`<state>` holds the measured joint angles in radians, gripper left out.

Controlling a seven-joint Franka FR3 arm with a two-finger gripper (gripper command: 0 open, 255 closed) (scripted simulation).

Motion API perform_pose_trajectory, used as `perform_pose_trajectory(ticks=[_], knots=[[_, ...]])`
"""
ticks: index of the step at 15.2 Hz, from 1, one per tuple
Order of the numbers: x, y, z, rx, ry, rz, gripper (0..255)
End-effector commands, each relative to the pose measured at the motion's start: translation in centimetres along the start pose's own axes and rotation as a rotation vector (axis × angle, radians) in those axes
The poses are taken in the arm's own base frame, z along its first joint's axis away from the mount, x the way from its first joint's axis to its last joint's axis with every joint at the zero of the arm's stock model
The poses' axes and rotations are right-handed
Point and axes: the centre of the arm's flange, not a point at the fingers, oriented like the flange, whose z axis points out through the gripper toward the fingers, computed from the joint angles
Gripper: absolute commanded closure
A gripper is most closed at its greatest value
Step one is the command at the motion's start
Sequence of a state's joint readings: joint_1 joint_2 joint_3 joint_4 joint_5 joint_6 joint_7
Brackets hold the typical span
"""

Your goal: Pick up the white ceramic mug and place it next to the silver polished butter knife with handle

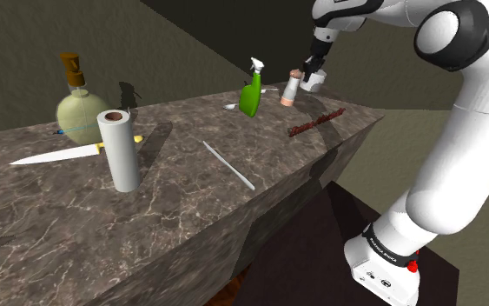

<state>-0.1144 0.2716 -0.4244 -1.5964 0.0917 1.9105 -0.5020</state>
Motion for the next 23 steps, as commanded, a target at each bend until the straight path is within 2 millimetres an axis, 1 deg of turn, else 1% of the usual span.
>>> perform_pose_trajectory(ticks=[1, 23], knots=[[0.5, -2.6, 0.0, 0.0, 0.0, 0.001, 255], [8.1, -30.6, -1.2, 0.0, 0.0, 0.001, 255]])
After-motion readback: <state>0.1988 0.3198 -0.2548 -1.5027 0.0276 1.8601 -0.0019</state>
